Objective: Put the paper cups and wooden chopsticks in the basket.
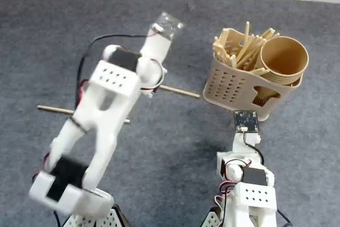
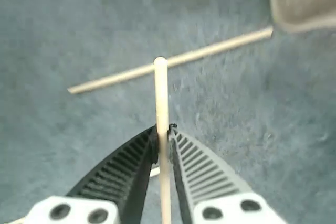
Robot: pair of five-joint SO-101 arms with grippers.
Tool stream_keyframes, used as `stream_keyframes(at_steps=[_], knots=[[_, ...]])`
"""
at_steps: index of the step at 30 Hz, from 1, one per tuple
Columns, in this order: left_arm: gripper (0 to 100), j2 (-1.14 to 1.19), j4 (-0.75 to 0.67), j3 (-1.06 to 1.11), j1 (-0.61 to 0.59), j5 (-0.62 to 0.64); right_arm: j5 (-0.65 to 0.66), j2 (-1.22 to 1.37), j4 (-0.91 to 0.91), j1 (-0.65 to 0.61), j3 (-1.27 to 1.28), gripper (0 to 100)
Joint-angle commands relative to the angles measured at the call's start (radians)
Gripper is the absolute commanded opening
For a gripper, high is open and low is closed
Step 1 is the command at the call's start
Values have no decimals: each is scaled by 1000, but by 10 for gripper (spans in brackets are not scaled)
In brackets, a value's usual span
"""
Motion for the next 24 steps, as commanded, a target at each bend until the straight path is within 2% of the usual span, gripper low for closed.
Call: stream_keyframes(at_steps=[1, 4, 7, 10, 24], knots=[[7, -196, -3, -36, -5, 8, 11, 1, -22, 2, 1, 41], [7, -269, -44, -36, -5, 75, 11, 1, -22, 2, 1, 41], [7, -303, -180, -36, -8, 199, 11, 1, -22, 2, 1, 41], [7, -321, -308, -38, -4, 258, 11, 1, -22, 2, 2, 41], [6, -437, -882, -38, 266, 262, 11, 1, -22, 2, 2, 41]])
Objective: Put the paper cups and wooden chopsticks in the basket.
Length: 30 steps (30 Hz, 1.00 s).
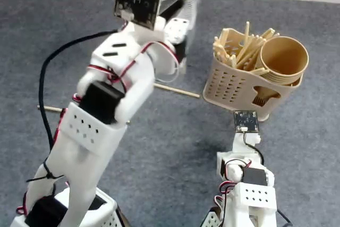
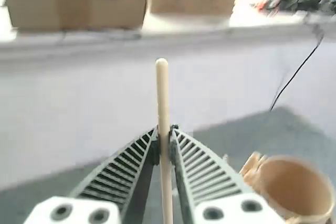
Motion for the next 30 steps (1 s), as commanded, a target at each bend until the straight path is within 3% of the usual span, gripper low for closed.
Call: stream_keyframes(at_steps=[1, 14, 23, 26, 30], knots=[[6, -38, -201, -38, 79, 8, 11, 1, -22, 2, 2, 41], [6, 77, -443, -82, 134, 8, 11, 1, -22, 2, 2, 41], [14, 283, -440, -124, 127, 9, 11, 1, -22, 2, 2, 41], [98, 334, -431, -125, 124, 9, 12, 1, -22, 2, 2, 41], [133, 332, -267, -185, 128, 9, 12, 1, -22, 2, 2, 41]])
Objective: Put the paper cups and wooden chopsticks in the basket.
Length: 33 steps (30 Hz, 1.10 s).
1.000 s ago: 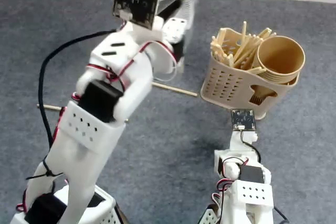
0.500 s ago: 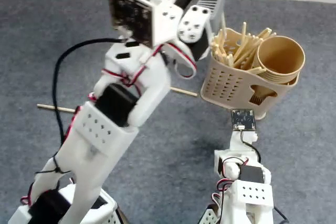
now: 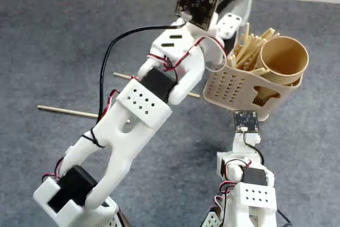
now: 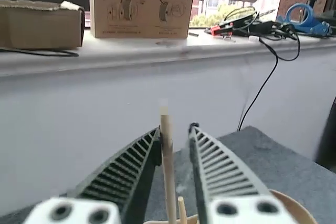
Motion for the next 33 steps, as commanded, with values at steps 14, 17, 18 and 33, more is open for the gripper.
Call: stream_keyframes(at_steps=[14, 17, 18, 33], knots=[[136, -24, 804, -568, -173, -5, 12, 1, -22, 4, 2, 41], [133, -24, 961, -634, -226, -103, 12, 1, -22, 4, 2, 41], [133, -24, 1008, -647, -252, -135, 12, 1, -22, 4, 2, 41], [134, -13, 1301, -395, -492, -183, 12, 1, -22, 4, 2, 41]])
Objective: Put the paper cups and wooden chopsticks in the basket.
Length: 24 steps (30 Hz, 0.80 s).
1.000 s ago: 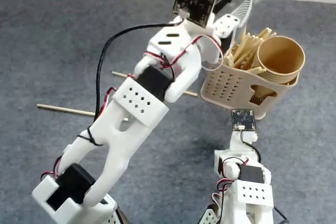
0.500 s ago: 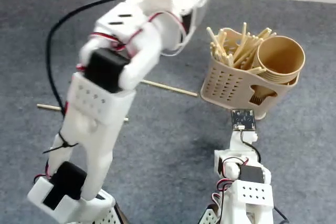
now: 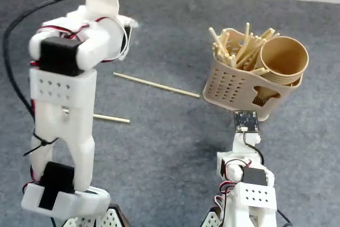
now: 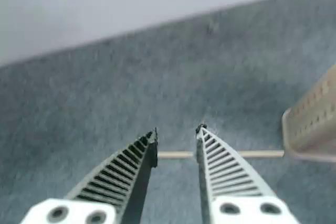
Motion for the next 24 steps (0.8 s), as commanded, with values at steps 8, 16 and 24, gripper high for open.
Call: stream_keyframes(at_steps=[8, 16, 24], knots=[[137, -7, -87, 406, -24, 137, 12, 1, -22, 4, 2, 41], [152, 12, -284, 570, -19, 354, 12, 1, -22, 4, 2, 41], [223, 271, -287, 456, -19, 506, 12, 1, -22, 4, 2, 41]])
